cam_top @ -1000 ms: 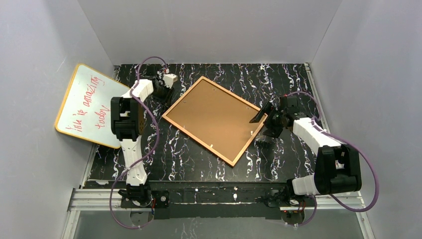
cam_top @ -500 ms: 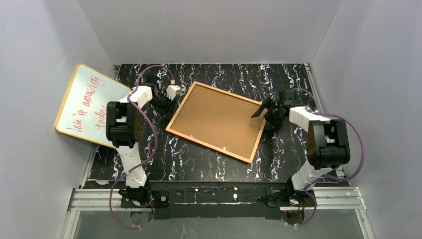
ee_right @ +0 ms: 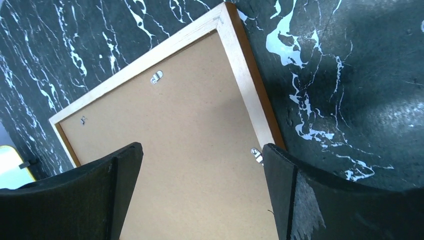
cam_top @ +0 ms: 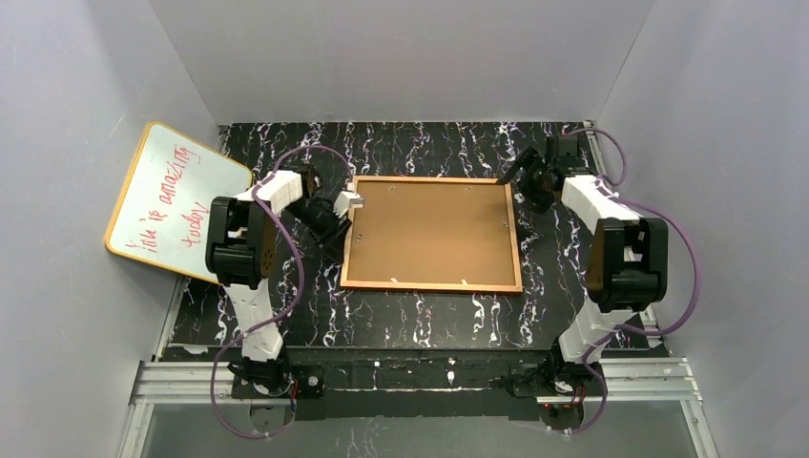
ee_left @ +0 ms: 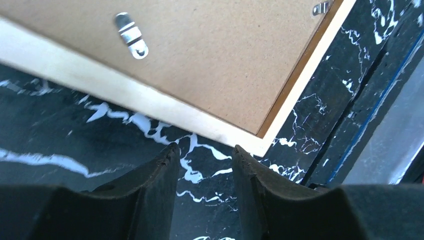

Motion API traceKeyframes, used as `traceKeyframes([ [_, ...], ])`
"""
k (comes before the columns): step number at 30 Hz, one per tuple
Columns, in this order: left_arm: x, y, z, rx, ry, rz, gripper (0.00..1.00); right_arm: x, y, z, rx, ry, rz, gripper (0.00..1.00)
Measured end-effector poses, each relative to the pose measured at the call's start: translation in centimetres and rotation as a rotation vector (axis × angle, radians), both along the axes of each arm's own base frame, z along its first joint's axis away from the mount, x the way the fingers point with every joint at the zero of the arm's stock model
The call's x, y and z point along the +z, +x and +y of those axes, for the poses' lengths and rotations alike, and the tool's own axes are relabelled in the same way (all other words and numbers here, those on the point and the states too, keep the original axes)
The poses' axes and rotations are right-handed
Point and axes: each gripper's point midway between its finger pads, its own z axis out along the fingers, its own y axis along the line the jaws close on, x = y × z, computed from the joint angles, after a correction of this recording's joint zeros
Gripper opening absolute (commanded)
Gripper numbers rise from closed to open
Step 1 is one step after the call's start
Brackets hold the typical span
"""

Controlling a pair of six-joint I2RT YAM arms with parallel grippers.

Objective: Put the photo into the frame
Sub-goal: Adjust the photo frame at the center of the board.

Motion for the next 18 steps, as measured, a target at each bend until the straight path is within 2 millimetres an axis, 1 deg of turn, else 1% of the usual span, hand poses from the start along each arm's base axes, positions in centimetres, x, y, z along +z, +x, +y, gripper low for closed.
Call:
traceKeyframes([
  [3, 0.6, 0.6, 0.6, 0.067, -0.018, 0.029, 0.39, 1.5, -0.1, -0.1, -0.01, -0.008, -0.028, 0.9],
  [5, 1.1, 1.8, 0.8, 0.119, -0.036, 0.027, 0.36, 2.8, -0.3, 0.5, -0.004, 0.005, -0.056, 0.88],
  [7, 1.2, 2.7, 0.9, 0.171, -0.053, 0.03, 0.33, 4.2, -0.6, 2.1, 0.023, 0.025, -0.097, 0.85],
  [8, 1.2, 2.9, 0.9, 0.191, -0.06, 0.038, 0.32, 4.9, -0.9, 3.7, 0.053, 0.038, -0.113, 0.84],
  [9, 1.1, 3.0, 0.7, 0.209, -0.068, 0.05, 0.3, 5.4, -1.2, 5.7, 0.092, 0.057, -0.13, 0.83],
  [11, 1.0, 3.1, 0.2, 0.232, -0.083, 0.072, 0.27, 6.2, -2.4, 10.6, 0.197, 0.104, -0.153, 0.8],
  [13, 0.6, 3.1, -0.1, 0.251, -0.087, 0.093, 0.25, 6.2, -4.3, 15.5, 0.304, 0.158, -0.147, 0.78],
  [15, 0.3, 3.1, -0.3, 0.266, -0.088, 0.103, 0.23, 5.9, -6.3, 19.7, 0.398, 0.207, -0.127, 0.77],
  [16, 0.3, 3.1, -0.4, 0.273, -0.088, 0.109, 0.21, 5.5, -6.8, 20.9, 0.424, 0.228, -0.113, 0.76],
  [17, 0.1, 3.0, -0.4, 0.28, -0.089, 0.116, 0.2, 4.8, -8.2, 23.1, 0.474, 0.247, -0.087, 0.76],
  [18, 0.0, 3.0, -0.5, 0.286, -0.088, 0.118, 0.18, 4.2, -8.8, 24.2, 0.497, 0.259, -0.067, 0.76],
])
